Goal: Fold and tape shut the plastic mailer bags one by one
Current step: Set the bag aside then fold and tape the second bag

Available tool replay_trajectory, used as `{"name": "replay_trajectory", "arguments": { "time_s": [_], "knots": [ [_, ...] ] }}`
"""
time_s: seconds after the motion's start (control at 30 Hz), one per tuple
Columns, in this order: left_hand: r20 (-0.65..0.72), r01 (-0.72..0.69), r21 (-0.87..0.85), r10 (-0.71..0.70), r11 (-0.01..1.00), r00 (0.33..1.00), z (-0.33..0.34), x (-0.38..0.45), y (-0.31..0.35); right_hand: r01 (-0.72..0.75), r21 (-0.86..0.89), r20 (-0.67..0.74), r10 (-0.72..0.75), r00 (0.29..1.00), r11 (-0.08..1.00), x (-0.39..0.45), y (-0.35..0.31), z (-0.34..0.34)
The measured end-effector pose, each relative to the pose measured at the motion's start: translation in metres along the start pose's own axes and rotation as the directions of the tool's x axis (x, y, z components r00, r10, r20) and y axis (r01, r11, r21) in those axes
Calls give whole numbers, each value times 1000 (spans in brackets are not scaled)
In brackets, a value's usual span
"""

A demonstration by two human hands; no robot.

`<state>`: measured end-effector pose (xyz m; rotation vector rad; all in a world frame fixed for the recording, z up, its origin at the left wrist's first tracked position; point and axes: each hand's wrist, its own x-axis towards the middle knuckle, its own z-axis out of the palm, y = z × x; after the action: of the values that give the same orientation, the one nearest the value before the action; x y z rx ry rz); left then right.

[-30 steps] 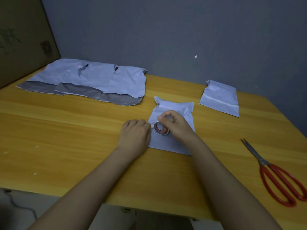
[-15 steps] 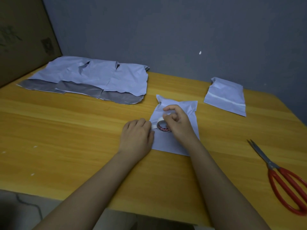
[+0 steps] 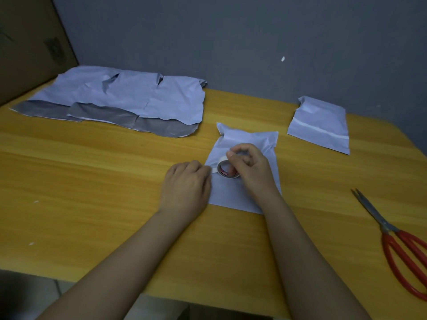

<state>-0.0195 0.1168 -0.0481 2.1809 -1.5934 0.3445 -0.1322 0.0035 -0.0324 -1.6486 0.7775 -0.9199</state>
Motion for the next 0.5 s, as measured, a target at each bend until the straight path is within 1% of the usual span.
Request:
{"name": "replay_trajectory", "arguments": {
  "time_s": [0.13, 0.5],
  "knots": [
    [6, -22, 24, 22, 999, 1000, -1, -2, 0, 7, 8, 23, -7, 1000, 1000, 1, -1, 0],
    [26, 13, 41, -14, 999, 1000, -5, -4, 3, 10, -9, 45, -9, 999, 1000, 5, 1, 0]
  ]
}}
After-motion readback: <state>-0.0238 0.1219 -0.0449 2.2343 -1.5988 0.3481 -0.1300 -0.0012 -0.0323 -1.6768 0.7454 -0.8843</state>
